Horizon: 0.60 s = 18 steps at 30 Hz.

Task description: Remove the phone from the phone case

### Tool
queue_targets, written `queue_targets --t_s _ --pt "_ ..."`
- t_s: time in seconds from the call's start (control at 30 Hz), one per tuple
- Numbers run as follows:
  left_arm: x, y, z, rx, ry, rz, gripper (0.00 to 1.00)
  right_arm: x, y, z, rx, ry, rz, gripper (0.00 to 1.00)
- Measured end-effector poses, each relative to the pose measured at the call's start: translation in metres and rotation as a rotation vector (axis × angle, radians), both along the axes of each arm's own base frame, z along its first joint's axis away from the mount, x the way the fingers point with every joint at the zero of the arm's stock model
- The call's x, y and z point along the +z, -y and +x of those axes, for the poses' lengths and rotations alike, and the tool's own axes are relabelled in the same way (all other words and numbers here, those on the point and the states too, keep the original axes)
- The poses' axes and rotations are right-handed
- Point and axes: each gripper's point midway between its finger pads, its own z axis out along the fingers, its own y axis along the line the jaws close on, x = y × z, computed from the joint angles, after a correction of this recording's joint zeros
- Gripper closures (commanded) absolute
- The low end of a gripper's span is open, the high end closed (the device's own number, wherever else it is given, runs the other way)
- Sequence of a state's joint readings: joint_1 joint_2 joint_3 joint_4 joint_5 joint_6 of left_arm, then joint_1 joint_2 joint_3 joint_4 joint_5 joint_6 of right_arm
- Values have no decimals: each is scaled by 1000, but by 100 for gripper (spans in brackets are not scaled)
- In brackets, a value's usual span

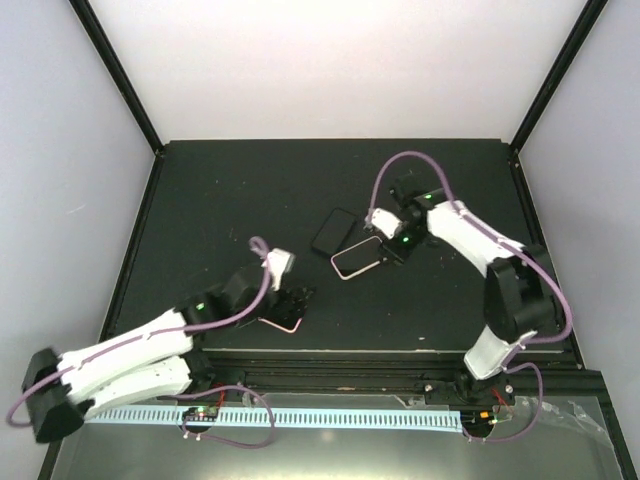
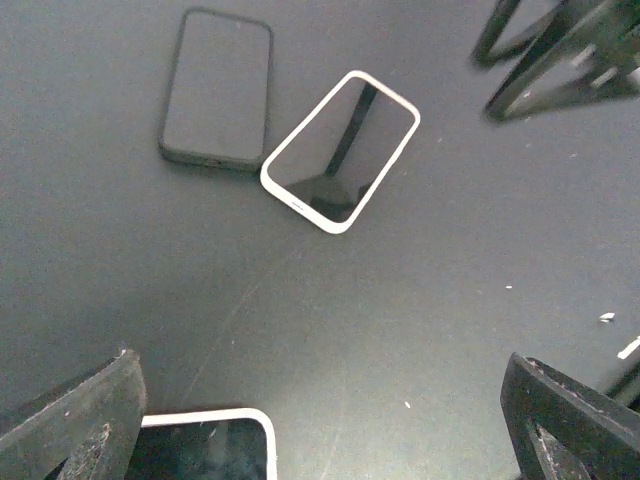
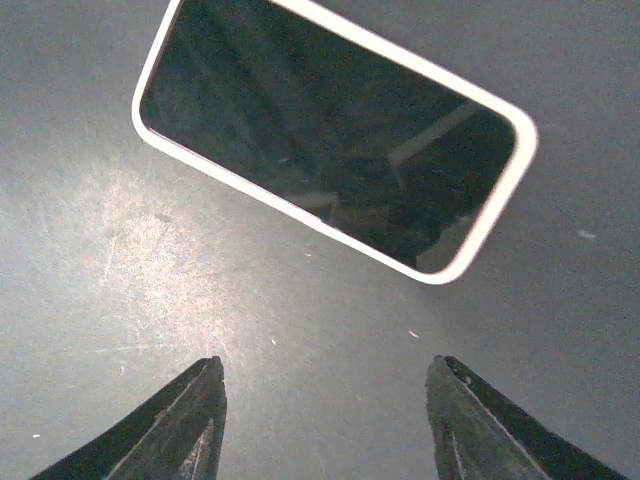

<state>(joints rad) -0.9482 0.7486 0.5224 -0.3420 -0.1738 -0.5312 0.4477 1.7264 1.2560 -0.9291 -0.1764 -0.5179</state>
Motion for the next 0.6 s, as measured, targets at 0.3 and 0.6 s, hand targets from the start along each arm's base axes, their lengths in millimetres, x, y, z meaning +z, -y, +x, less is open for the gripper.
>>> queue_targets --t_s 0.3,0.6 --pt "-10 92 73 -83 -131 123 1 92 64 37 -356 118 392 37" --pt "-60 140 129 -175 -316 52 1 86 71 19 -420 140 462 36"
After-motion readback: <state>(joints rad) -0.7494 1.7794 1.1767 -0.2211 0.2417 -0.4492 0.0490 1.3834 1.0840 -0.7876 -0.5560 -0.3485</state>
